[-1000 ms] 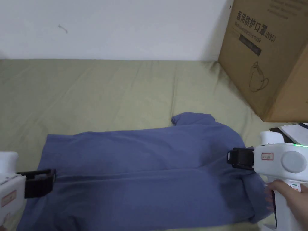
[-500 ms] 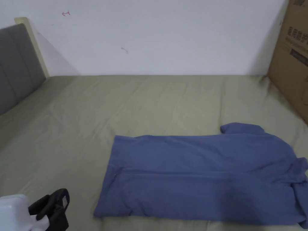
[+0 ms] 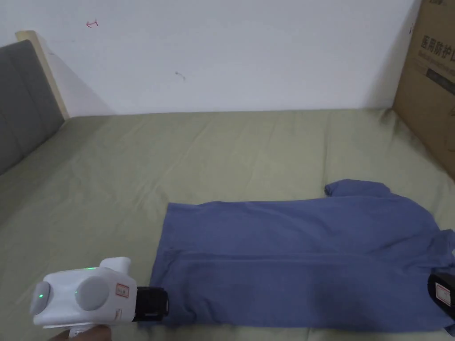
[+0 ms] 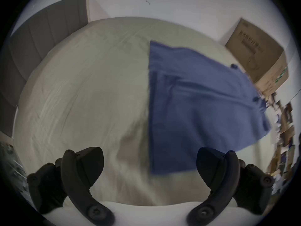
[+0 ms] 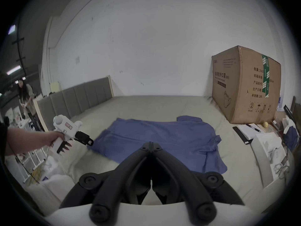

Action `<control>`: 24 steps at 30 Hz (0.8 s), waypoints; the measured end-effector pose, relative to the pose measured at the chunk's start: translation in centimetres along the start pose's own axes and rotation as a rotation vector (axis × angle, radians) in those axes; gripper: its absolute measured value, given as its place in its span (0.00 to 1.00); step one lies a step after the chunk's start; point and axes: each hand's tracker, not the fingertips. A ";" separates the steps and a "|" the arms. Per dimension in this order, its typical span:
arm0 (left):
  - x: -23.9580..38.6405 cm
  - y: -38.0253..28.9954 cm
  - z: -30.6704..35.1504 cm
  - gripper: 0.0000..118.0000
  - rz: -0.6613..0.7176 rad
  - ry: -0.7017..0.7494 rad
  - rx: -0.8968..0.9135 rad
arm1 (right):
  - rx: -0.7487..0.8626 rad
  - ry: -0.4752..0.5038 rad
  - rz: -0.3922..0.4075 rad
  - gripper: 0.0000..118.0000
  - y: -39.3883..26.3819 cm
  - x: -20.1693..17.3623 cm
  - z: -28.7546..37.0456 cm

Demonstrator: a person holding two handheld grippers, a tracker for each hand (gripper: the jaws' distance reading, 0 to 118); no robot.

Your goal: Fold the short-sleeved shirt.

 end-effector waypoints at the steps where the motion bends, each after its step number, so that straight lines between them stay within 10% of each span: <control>1: 0.5 0.0 -0.8 0.97 -0.023 0.023 -0.045 | -0.014 -0.005 0.004 0.00 -0.1 0.1 -0.4; 10: 1.3 0.8 -2.9 0.91 -0.152 0.055 -0.111 | -0.030 0.016 0.023 0.00 -1.7 1.5 -3.1; 14: 1.4 0.6 1.2 0.01 -0.130 -0.034 0.000 | 0.004 0.012 -0.075 0.00 -1.2 3.0 -2.6; 20: 1.1 0.3 2.2 0.01 -0.115 -0.054 0.034 | -0.023 -0.124 -0.192 0.00 0.3 7.2 -1.7; 24: 1.6 0.3 3.8 0.01 -0.110 -0.048 0.133 | -0.354 -0.290 -0.308 0.00 1.0 14.2 -5.8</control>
